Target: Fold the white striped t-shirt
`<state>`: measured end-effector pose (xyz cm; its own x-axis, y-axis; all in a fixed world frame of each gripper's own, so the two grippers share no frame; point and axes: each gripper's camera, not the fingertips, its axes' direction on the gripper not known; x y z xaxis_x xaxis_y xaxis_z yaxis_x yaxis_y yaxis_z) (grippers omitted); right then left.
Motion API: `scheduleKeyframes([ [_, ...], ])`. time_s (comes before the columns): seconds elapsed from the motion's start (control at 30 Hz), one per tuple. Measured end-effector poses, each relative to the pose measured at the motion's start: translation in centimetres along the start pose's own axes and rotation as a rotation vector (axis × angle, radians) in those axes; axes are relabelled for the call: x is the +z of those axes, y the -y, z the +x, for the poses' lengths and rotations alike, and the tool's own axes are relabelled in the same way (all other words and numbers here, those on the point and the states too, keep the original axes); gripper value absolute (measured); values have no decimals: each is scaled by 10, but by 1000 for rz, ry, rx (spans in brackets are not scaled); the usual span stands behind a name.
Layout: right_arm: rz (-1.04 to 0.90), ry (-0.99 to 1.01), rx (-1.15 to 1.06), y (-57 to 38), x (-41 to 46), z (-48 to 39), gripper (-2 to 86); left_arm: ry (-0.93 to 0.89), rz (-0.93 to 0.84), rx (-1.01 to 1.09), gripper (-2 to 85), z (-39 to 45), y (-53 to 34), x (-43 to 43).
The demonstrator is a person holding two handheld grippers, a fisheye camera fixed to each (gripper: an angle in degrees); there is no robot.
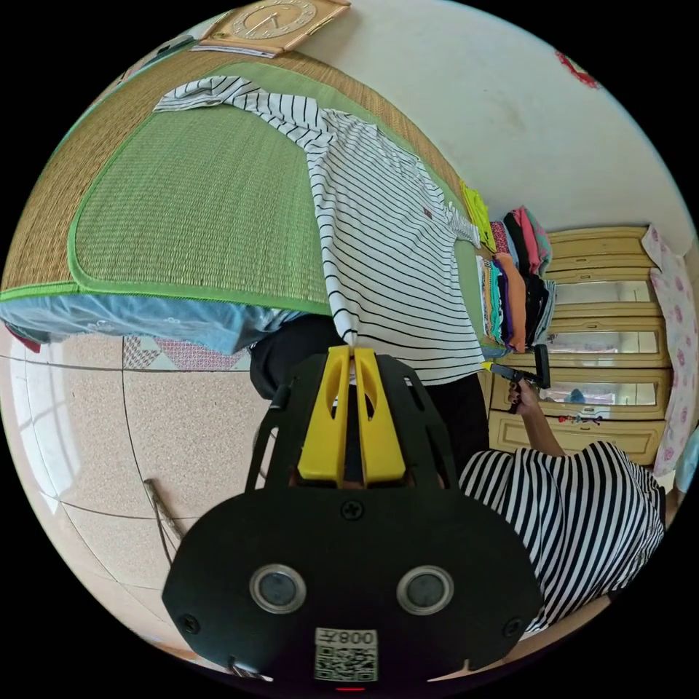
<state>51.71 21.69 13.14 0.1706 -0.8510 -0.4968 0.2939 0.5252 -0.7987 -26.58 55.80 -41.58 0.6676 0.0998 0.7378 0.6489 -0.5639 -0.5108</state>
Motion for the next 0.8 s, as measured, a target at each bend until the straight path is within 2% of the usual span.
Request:
scheduleKeyframes([
  [0.23, -11, 60, 37, -18, 7, 23, 15, 1, -34, -44, 15, 0, -3, 8],
  [0.5, -14, 129, 93, -31, -1, 53, 14, 13, 50, -62, 25, 13, 2, -13],
  [0.7, 55, 112, 187, -31, -27, 77, 4, 18, 78, 13, 25, 42, 55, -13],
  [0.8, 165, 144, 154, -5, -57, 74, 2, 22, 103, 84, 21, 66, 97, -7],
])
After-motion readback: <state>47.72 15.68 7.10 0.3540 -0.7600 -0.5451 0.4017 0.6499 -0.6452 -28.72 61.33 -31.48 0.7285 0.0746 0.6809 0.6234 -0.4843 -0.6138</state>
